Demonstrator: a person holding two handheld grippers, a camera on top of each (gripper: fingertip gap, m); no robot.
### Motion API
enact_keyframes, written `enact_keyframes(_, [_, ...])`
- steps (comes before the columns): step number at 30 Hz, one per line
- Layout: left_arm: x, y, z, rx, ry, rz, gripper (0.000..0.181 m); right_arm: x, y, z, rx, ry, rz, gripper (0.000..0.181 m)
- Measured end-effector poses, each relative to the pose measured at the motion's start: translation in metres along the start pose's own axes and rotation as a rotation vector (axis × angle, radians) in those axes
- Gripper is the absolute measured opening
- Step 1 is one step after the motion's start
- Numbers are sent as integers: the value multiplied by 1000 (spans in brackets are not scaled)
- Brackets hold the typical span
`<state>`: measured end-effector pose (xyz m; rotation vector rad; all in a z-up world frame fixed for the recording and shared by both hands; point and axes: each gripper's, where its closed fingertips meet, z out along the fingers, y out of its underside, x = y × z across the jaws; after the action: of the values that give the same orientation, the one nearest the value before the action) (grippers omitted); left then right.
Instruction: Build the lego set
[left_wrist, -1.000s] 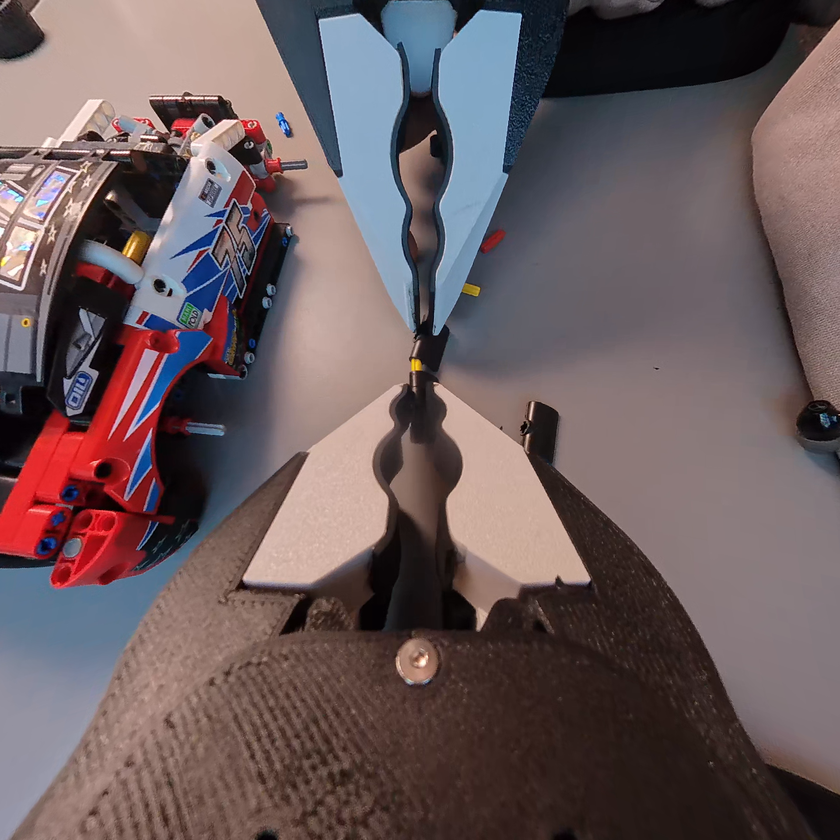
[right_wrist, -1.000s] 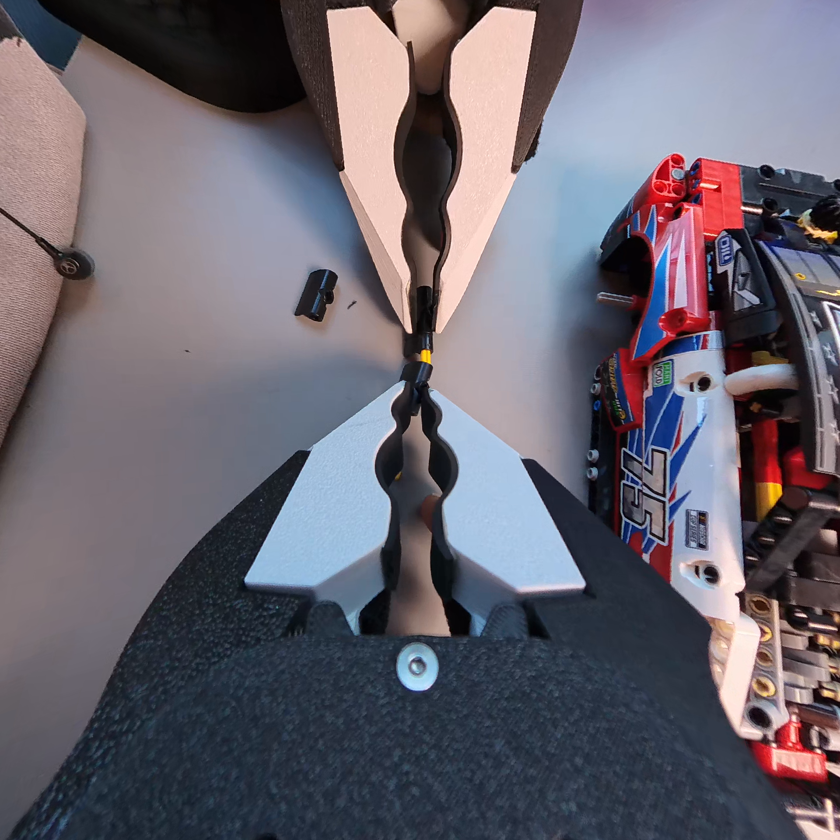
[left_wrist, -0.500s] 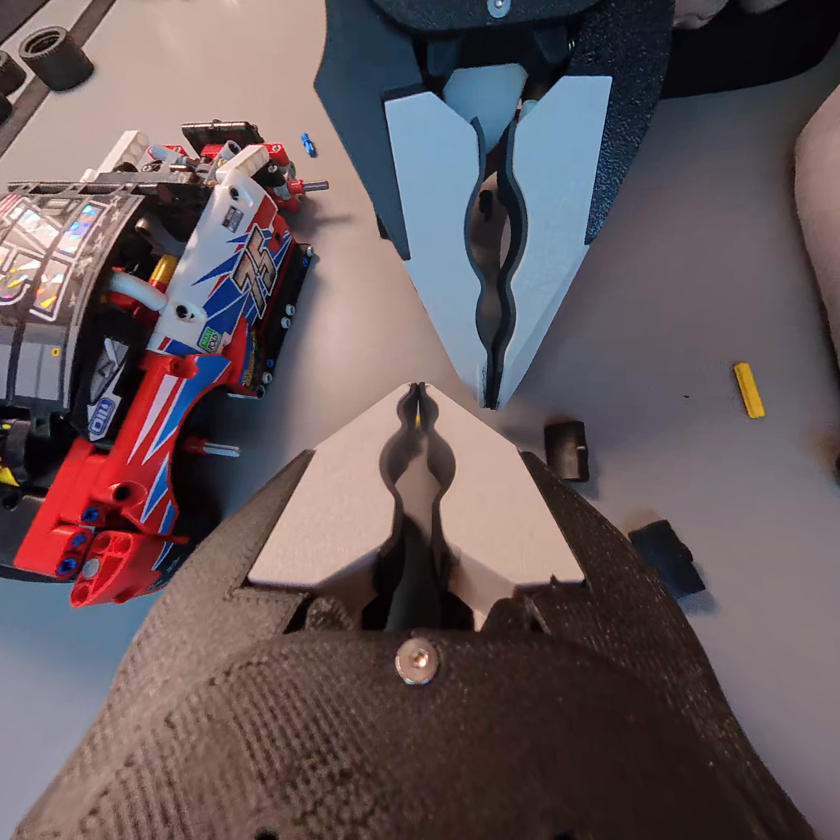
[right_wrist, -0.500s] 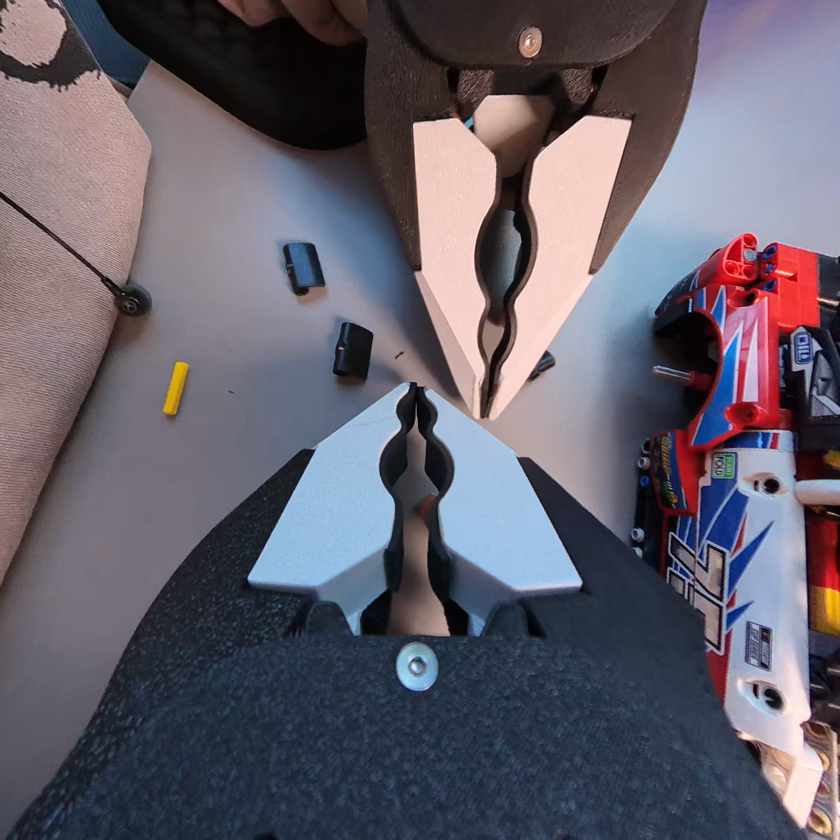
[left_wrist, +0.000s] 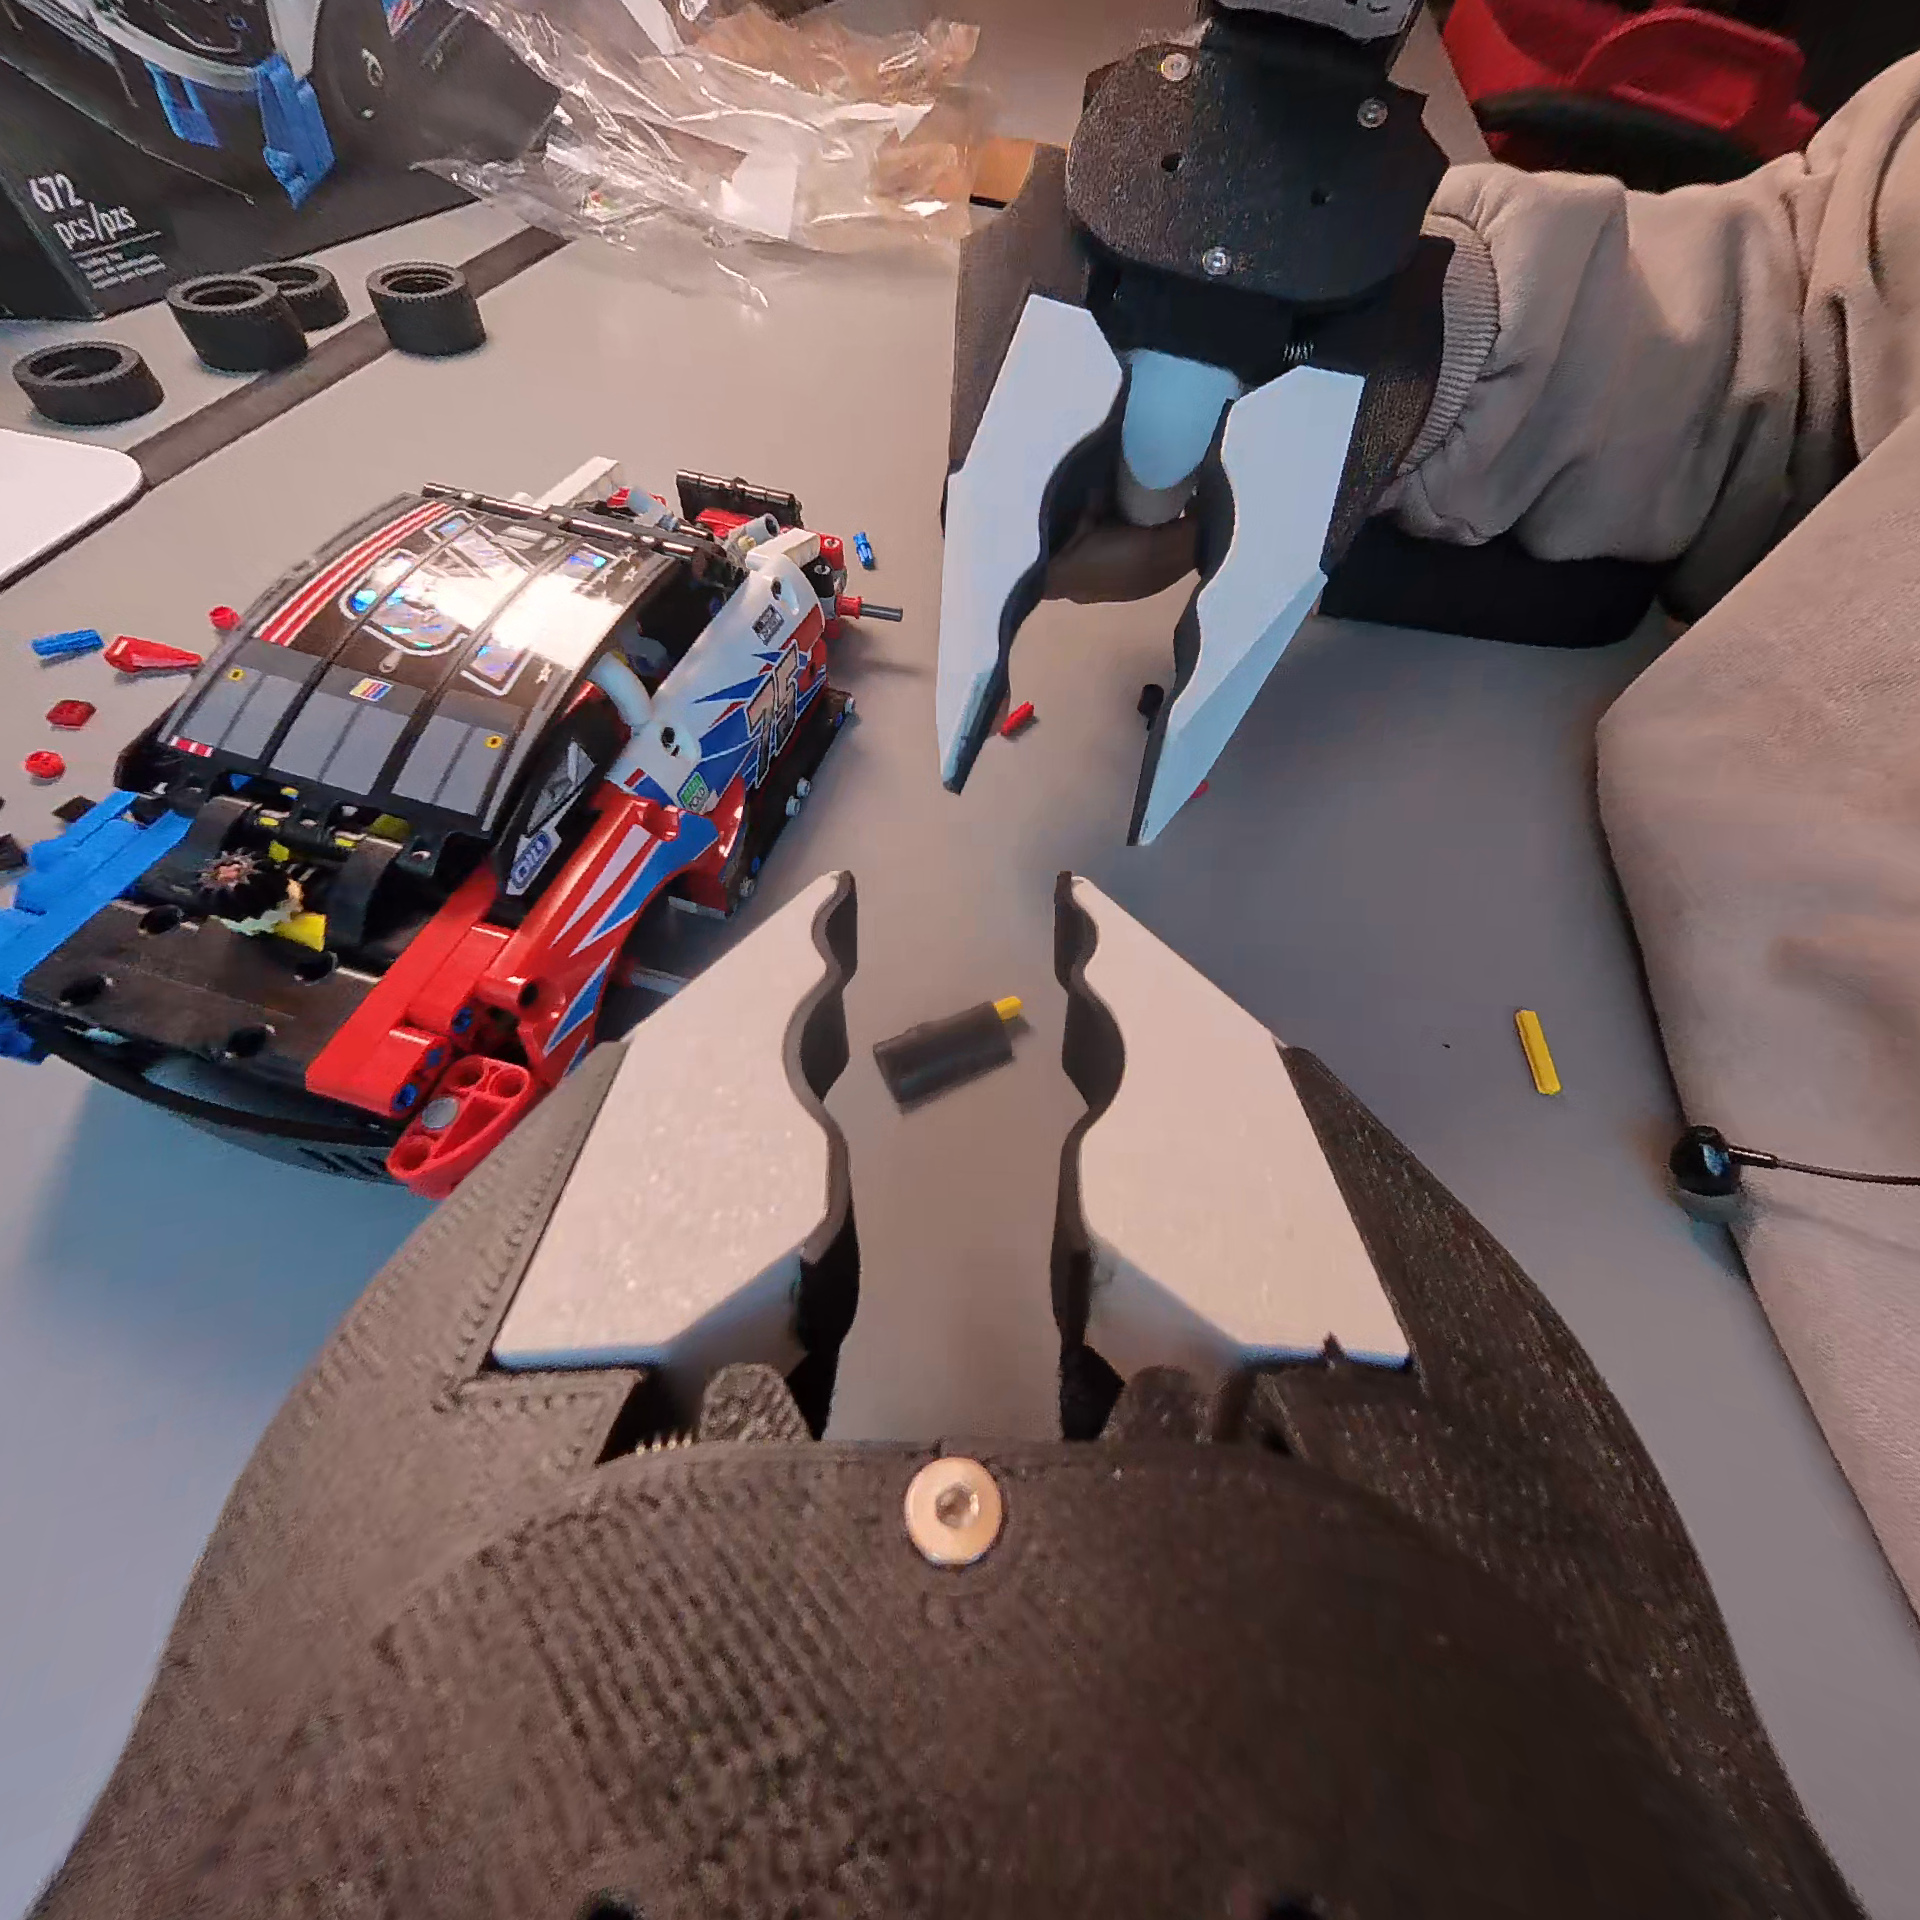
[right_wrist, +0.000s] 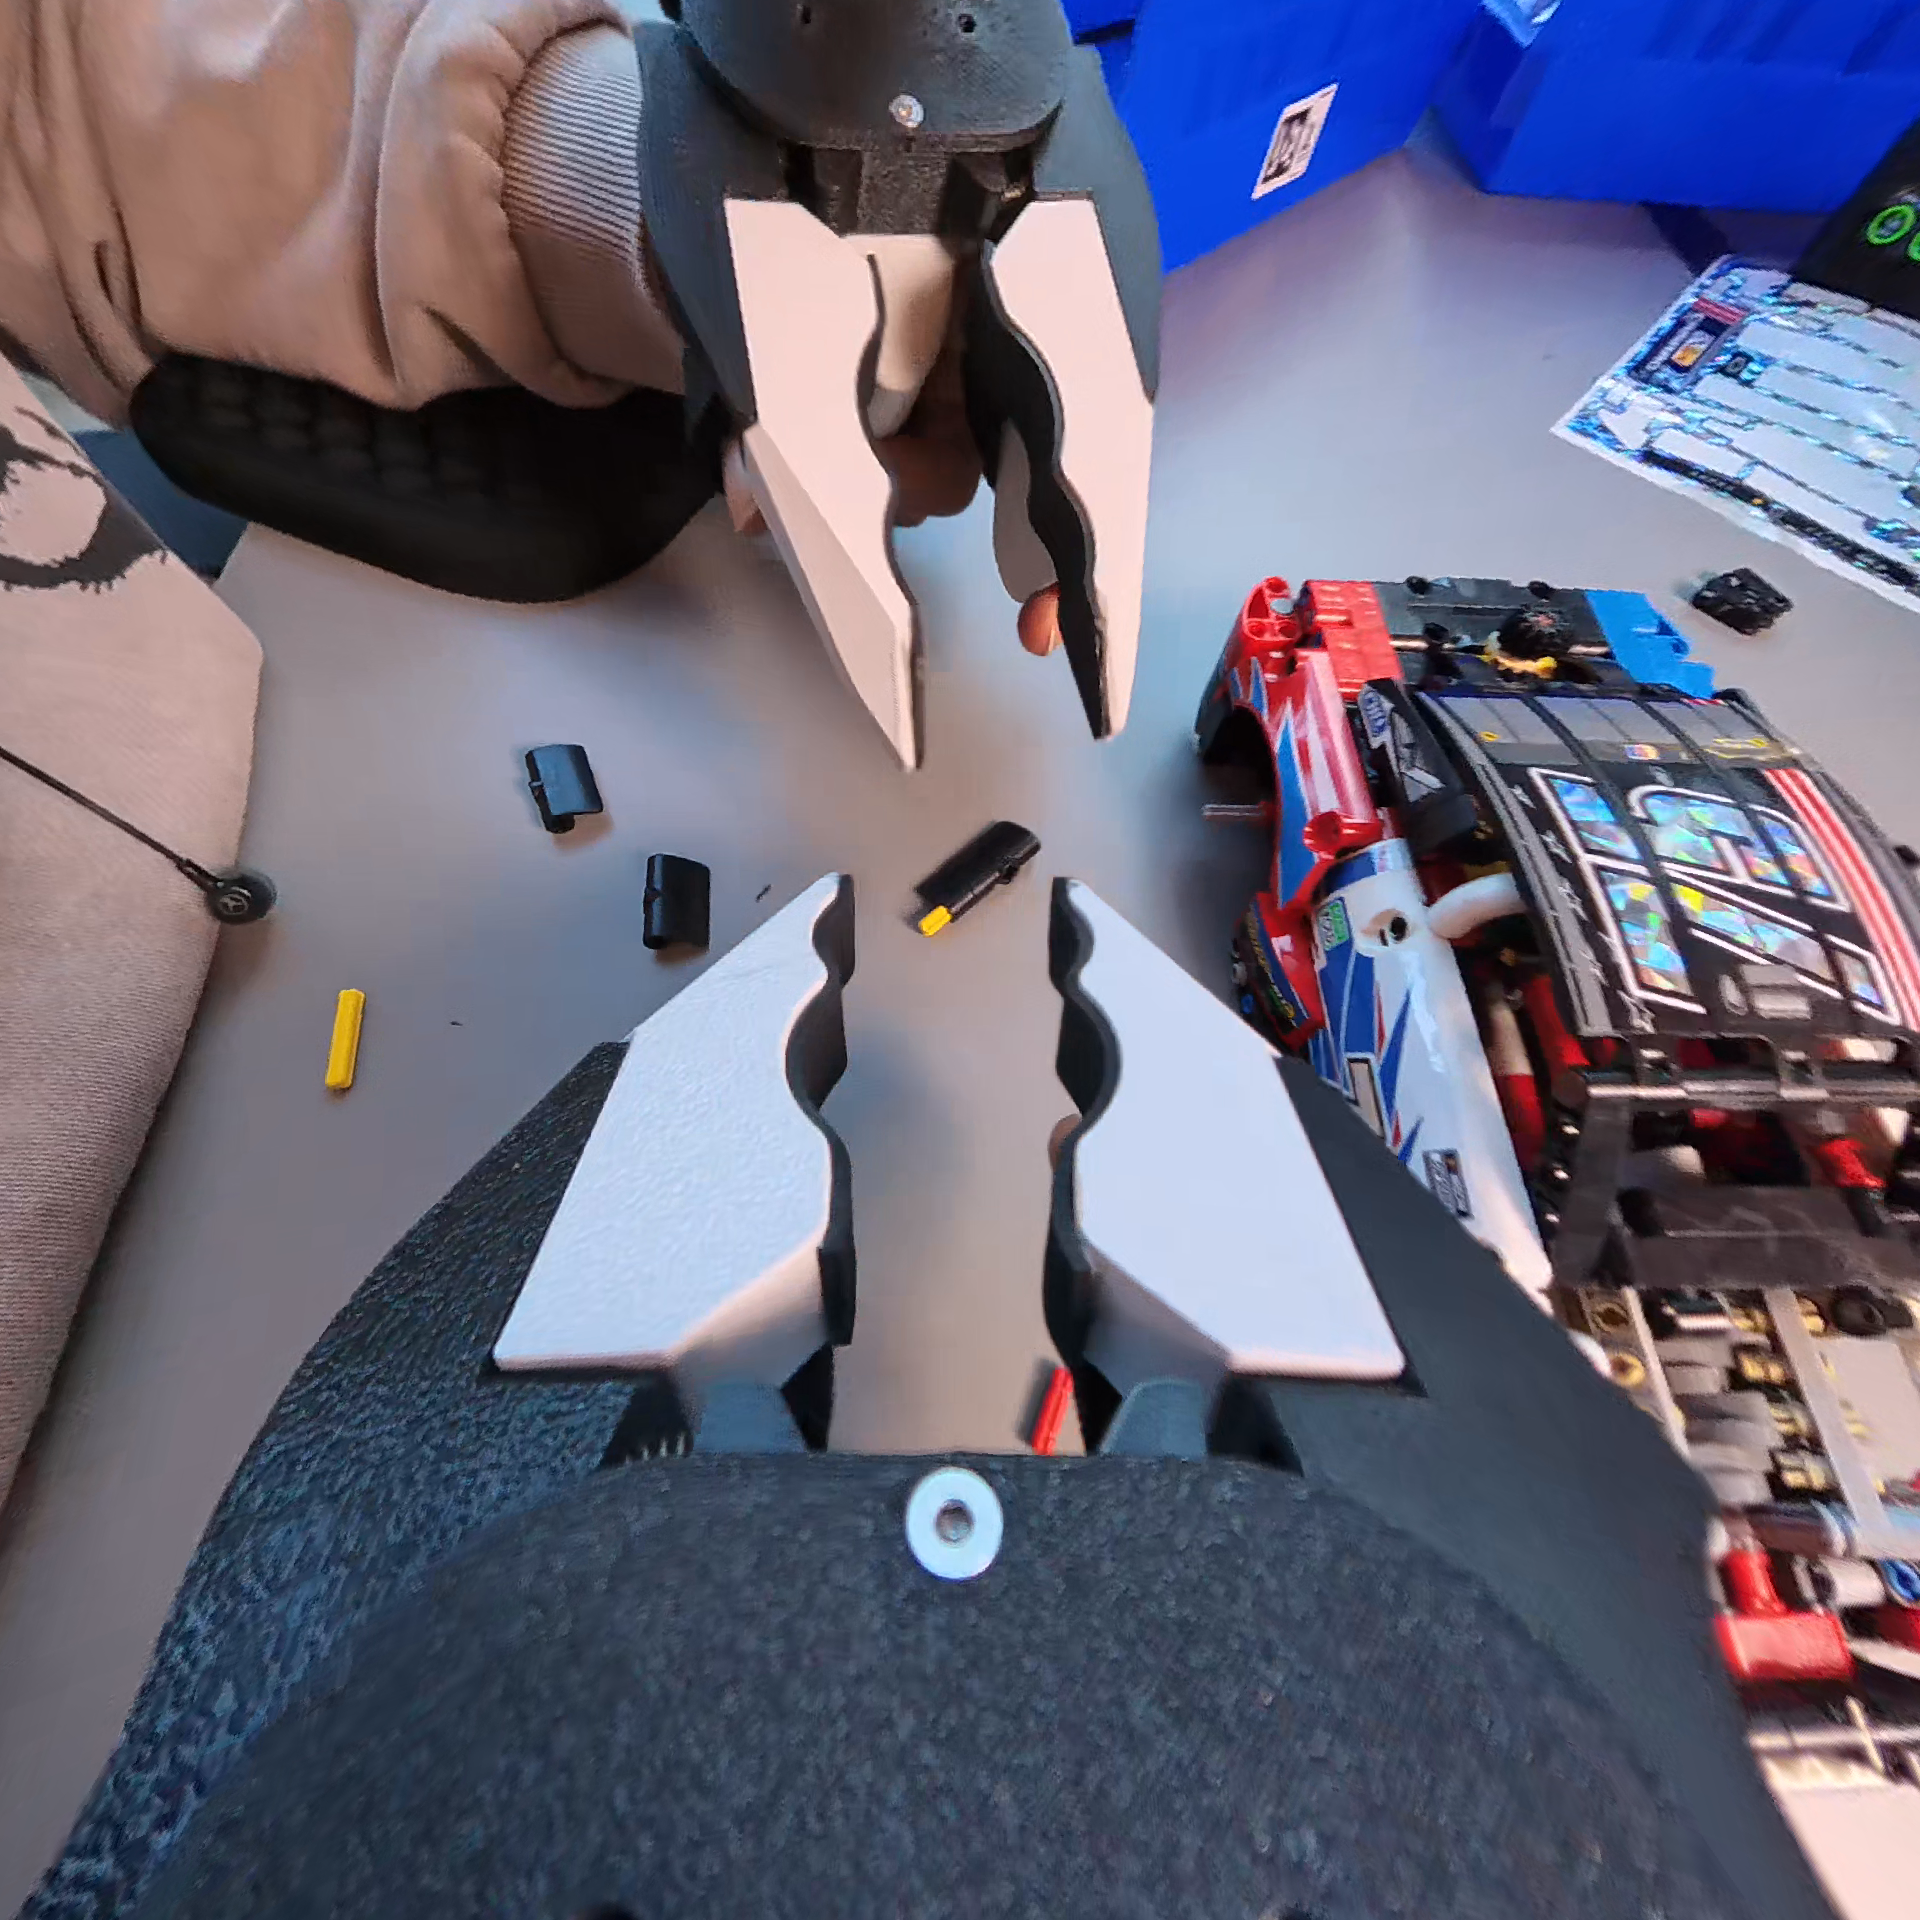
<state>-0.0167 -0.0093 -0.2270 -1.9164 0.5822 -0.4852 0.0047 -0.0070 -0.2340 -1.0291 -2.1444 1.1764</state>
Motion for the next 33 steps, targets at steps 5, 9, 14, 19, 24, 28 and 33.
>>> enact_keyframes(5, [6, -1, -20, -25, 43, 37, 38, 5, -3, -14, 35, 48, -20, 0])
enact_keyframes(9, [20, 18, -34, -127, 119, 55, 35, 7, 0, -22, 42, 70, -10, 0])
enact_keyframes(14, [44, 50, -47, -292, 209, 51, 34, 15, 2, -28, 67, 119, 22, 9])
enact_keyframes(19, [65, 73, -51, -426, 250, 72, 33, 15, 3, -30, 76, 133, 13, 9])
enact_keyframes(24, [82, 84, -46, -516, 254, 147, 33, 15, 4, -31, 73, 144, 7, 9])
enact_keyframes(28, [82, 84, -33, -517, 211, 213, 34, 16, 4, -32, 75, 153, 6, 8])
enact_keyframes(33, [65, 72, -10, -447, 93, 231, 13, 17, 4, -33, 81, 164, 5, 8])
